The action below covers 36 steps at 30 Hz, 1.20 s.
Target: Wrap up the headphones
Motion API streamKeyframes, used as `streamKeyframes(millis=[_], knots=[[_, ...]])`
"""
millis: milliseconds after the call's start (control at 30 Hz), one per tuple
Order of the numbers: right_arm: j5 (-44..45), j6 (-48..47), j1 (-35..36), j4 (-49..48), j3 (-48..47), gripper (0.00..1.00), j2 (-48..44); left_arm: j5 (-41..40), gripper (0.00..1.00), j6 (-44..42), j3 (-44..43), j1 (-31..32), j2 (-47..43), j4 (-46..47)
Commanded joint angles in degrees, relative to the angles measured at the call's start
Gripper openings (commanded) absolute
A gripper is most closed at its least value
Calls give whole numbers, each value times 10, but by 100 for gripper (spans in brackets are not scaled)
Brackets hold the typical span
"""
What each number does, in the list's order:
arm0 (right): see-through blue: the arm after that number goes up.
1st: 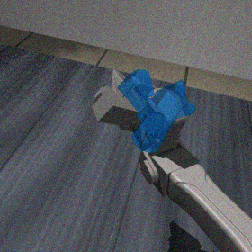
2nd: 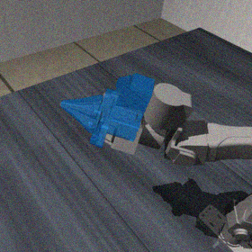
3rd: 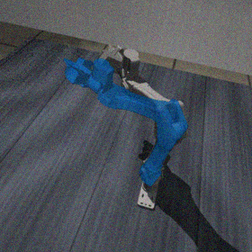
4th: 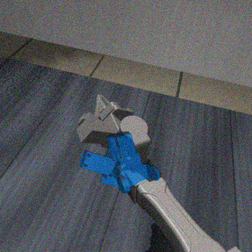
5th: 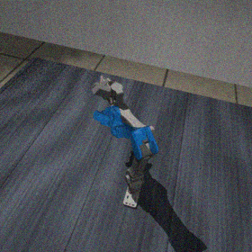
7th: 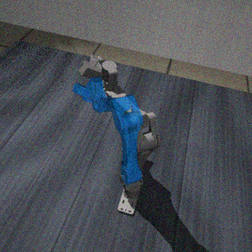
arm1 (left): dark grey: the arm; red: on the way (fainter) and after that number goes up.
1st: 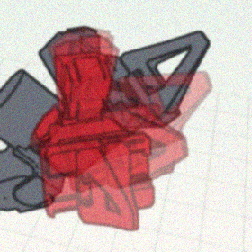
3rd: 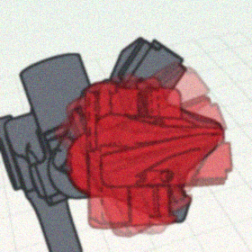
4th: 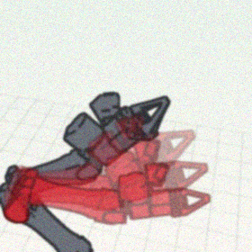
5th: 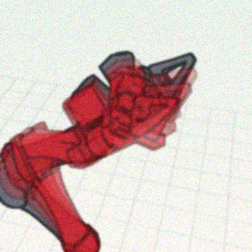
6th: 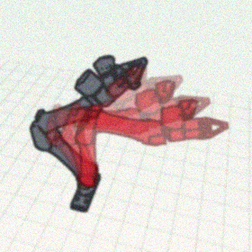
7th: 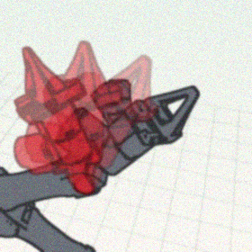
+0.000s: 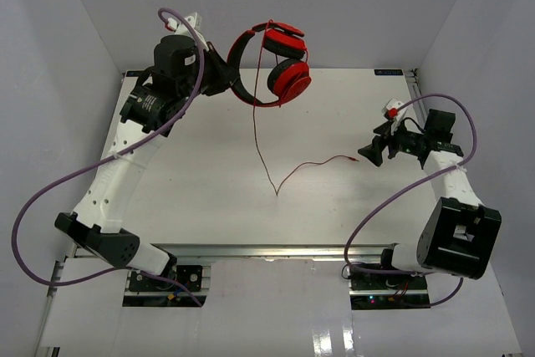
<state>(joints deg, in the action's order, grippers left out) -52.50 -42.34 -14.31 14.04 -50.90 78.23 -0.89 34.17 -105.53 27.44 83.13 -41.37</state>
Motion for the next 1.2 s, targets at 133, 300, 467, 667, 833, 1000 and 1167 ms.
streamKeyframes(millis=[133,300,467,667,833,1000,1167], knots=[[-61,18,264,-16,19,90,-124,71,0,32,-2,-4,-1,43],[64,171,417,-177,26,90,-116,78,0,41,-9,-4,7,42],[66,219,454,-265,32,90,-80,88,0,49,-29,-4,19,36],[40,206,505,-327,49,90,-35,89,0,56,-66,-4,31,23],[-93,104,514,-296,53,92,-1,91,0,63,-80,-4,31,21],[-39,110,532,-320,59,96,28,104,0,75,-84,-4,25,21],[-42,169,535,-383,38,78,73,116,0,85,-91,-4,16,21]])
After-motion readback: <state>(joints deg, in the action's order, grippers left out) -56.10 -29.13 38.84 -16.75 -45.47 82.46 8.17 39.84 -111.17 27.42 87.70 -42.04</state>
